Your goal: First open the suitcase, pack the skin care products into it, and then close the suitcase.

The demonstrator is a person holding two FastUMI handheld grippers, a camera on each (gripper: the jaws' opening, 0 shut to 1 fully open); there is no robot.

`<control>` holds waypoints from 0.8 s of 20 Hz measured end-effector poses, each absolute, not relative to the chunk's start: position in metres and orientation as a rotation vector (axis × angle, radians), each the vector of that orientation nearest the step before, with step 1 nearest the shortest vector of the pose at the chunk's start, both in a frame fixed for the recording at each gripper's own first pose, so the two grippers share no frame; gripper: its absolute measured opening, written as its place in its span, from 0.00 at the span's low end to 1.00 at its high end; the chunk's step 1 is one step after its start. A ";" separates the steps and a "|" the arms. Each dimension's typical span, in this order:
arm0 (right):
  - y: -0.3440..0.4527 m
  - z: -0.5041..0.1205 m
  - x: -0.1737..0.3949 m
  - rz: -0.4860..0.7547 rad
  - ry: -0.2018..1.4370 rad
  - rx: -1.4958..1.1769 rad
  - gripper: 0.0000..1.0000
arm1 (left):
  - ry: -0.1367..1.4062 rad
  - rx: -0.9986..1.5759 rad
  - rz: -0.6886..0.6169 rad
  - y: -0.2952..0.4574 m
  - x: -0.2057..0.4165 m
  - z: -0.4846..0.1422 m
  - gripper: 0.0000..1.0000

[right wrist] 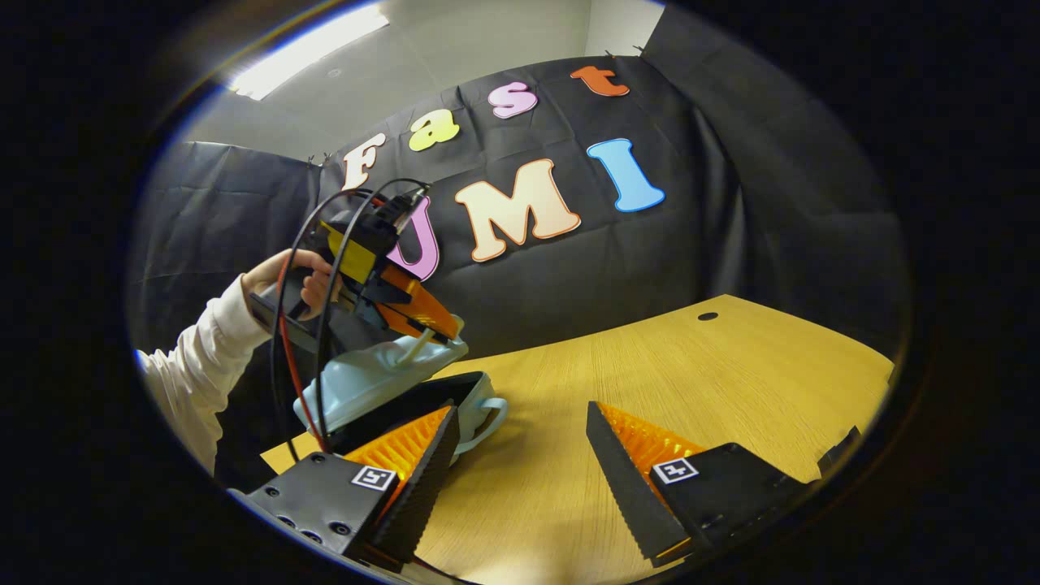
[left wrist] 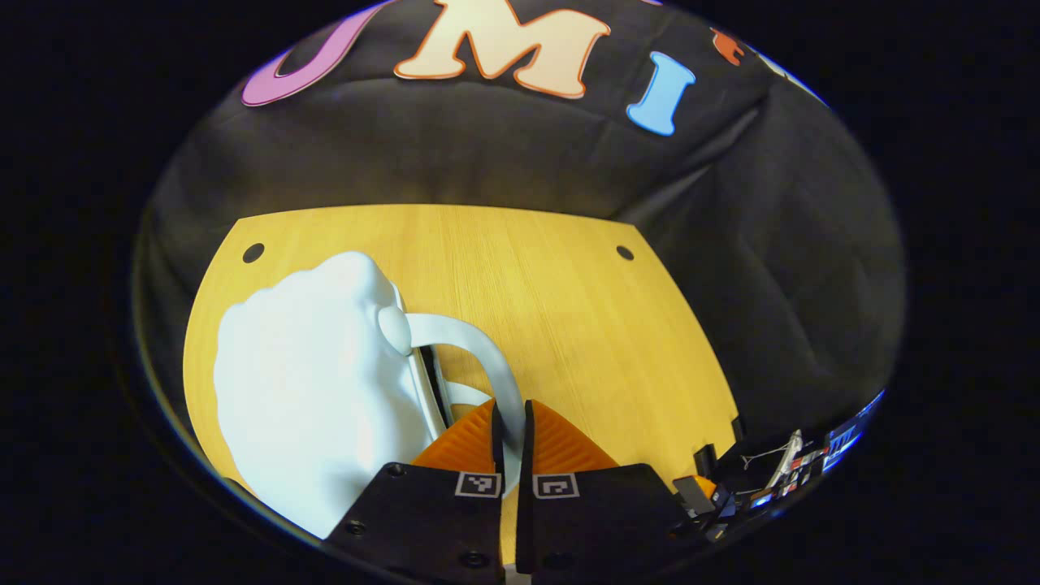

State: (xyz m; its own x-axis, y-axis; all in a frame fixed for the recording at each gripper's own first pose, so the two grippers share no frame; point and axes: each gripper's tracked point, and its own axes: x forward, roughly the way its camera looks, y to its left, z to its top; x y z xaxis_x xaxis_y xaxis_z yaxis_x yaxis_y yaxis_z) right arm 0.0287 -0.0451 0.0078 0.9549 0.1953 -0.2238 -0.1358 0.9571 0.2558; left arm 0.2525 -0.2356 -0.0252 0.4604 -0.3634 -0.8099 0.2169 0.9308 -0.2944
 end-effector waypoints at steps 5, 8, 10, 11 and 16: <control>-0.063 0.000 0.019 0.139 0.259 0.228 0.98 | 1.139 -0.116 -0.335 -0.244 0.246 -0.068 0.00; -0.067 0.000 0.018 0.131 0.260 0.230 0.98 | 1.174 -0.120 -0.332 -0.249 0.246 -0.076 0.07; -0.069 0.000 0.018 0.128 0.261 0.227 0.98 | 1.168 -0.131 -0.326 -0.248 0.249 -0.075 0.16; -0.070 0.000 0.017 0.125 0.261 0.226 0.98 | 1.167 -0.119 -0.323 -0.242 0.247 -0.074 0.23; -0.067 0.001 0.024 0.123 0.262 0.215 0.98 | 1.044 -0.119 -0.368 -0.250 0.243 -0.048 0.82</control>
State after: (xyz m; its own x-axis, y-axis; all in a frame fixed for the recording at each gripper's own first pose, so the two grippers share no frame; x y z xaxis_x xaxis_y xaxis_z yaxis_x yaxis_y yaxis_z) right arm 0.0244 -0.0671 0.0010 0.9584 0.1484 -0.2437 -0.0926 0.9697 0.2261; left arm 0.2433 -0.2500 -0.0480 0.4481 -0.3524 -0.8216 0.2408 0.9326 -0.2687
